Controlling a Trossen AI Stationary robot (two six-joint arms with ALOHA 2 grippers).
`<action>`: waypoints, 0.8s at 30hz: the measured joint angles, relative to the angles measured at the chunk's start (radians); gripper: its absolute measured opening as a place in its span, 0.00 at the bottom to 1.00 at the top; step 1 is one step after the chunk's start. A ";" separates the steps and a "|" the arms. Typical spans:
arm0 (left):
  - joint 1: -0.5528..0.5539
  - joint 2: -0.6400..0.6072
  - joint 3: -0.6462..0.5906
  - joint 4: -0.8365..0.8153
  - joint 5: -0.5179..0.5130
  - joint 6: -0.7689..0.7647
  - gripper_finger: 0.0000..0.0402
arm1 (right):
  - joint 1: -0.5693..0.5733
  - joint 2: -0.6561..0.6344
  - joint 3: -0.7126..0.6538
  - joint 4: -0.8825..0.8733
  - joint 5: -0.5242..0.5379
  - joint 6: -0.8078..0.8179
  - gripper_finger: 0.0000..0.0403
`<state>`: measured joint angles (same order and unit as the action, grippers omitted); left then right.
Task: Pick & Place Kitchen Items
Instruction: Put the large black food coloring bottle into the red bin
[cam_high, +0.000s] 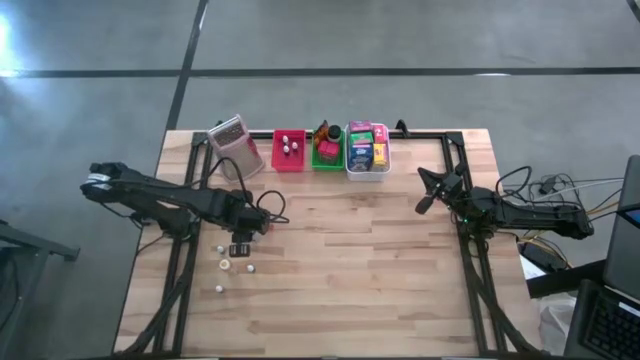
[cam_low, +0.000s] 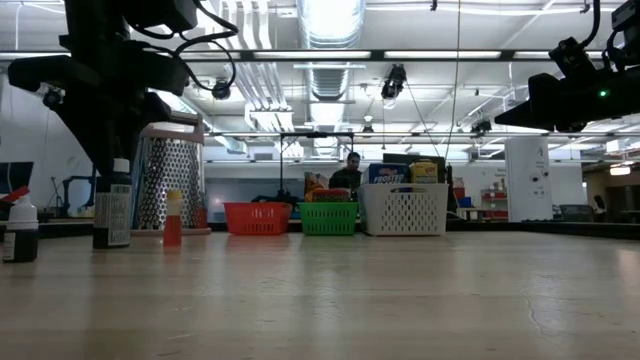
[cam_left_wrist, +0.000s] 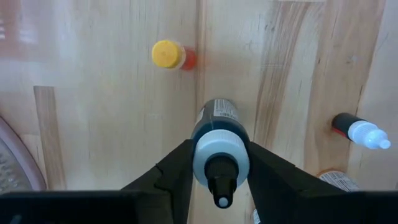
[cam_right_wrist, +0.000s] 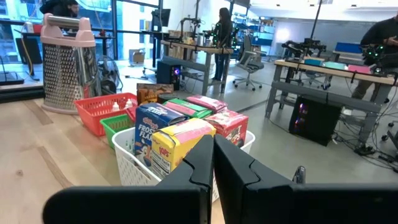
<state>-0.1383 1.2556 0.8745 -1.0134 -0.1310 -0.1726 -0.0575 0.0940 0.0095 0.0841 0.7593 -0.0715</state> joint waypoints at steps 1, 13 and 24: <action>0.000 0.000 0.000 0.000 0.000 0.000 0.35 | 0.000 0.000 0.000 0.000 0.000 0.000 0.02; 0.015 0.001 0.056 -0.065 -0.001 0.022 0.35 | 0.000 0.000 0.000 0.000 0.000 0.000 0.02; 0.167 0.001 0.197 -0.161 -0.006 0.057 0.35 | 0.000 0.000 0.000 0.000 0.000 0.000 0.02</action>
<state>0.0285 1.2568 1.0718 -1.1739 -0.1375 -0.1160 -0.0578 0.0940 0.0093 0.0841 0.7591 -0.0715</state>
